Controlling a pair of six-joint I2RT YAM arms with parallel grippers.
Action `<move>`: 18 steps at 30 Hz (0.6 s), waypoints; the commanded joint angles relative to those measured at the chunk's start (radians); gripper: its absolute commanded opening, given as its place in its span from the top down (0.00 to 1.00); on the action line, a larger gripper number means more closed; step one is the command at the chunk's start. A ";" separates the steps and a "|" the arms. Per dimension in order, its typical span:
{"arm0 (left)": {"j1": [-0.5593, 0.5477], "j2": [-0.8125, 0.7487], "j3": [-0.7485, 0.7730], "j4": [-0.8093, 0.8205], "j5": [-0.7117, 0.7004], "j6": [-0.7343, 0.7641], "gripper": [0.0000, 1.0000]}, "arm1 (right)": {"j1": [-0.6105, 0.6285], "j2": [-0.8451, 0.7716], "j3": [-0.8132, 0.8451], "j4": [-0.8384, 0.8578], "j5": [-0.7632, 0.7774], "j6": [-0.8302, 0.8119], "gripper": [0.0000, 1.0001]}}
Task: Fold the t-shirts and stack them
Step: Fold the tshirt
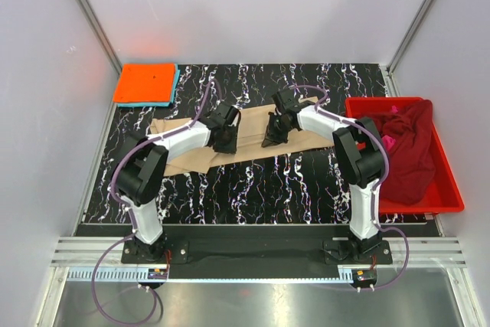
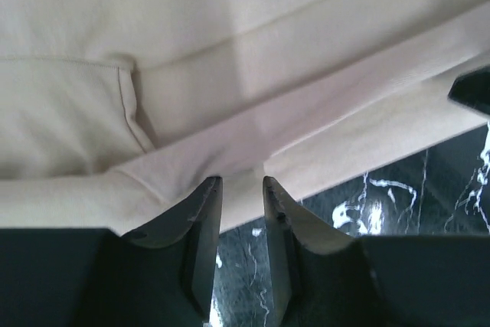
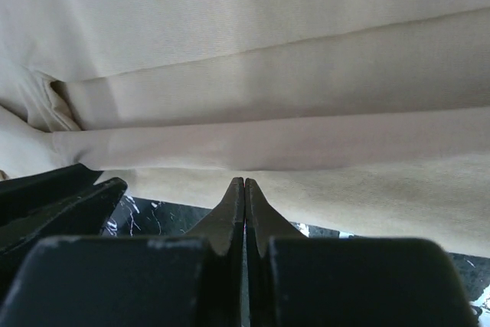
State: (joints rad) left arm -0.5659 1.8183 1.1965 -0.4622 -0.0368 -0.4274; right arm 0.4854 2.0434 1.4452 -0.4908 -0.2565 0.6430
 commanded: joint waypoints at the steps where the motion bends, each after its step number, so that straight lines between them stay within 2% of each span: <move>1: 0.012 0.048 0.098 0.007 -0.048 0.033 0.67 | 0.002 0.014 0.040 0.011 -0.015 0.010 1.00; 13: 0.054 0.162 0.305 -0.084 -0.063 0.084 0.67 | -0.045 0.087 0.124 -0.009 -0.033 0.021 1.00; 16: 0.052 0.106 0.289 -0.086 -0.045 0.076 0.66 | -0.068 0.096 0.141 -0.025 -0.033 0.006 1.00; 18: 0.054 0.056 0.250 -0.096 -0.037 0.067 0.61 | -0.088 0.095 0.150 -0.058 -0.009 -0.023 1.00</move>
State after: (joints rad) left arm -0.5102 1.9640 1.4586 -0.5362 -0.0765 -0.3672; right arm 0.4271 2.1338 1.5452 -0.5159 -0.2783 0.6479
